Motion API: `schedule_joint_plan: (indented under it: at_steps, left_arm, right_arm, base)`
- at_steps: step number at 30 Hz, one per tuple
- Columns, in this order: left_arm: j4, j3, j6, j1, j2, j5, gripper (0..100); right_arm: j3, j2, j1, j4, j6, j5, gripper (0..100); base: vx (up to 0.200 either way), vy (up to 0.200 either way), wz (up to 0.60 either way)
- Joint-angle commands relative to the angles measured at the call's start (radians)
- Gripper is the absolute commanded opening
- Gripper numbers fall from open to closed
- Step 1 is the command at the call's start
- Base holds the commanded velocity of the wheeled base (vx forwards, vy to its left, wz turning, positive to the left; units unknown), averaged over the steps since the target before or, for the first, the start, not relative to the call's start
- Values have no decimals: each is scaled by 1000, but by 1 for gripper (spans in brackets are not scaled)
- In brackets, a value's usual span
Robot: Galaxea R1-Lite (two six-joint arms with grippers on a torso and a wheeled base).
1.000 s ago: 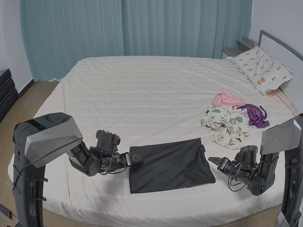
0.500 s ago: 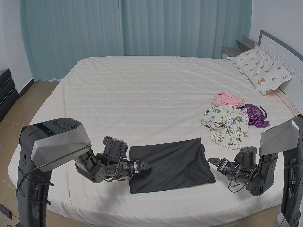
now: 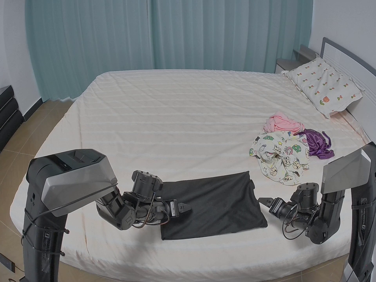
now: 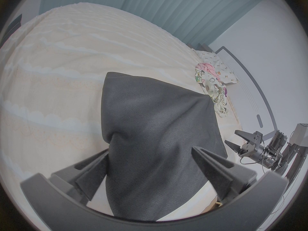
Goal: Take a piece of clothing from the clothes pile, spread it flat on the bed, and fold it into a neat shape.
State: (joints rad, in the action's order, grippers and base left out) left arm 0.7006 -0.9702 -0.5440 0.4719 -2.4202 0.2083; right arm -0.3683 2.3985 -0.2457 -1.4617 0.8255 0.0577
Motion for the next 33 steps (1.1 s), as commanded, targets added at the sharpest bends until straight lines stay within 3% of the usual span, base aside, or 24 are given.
schedule_joint_plan:
  at_steps: [1,21,33]
  left_arm:
    - [0,-1,-4,-1,-3,0,0]
    - [-1,44,-22,-29,35,-15,0]
    - [0,87,-22,-56,72,-4,0]
  right_arm:
    - [0,10,-4,-2,0,1,100]
    - [8,28,-9,-6,15,2,100]
    - [20,50,-9,-58,17,2,100]
  base:
    - [0,0,0]
    - [0,0,0]
    - [0,200,0]
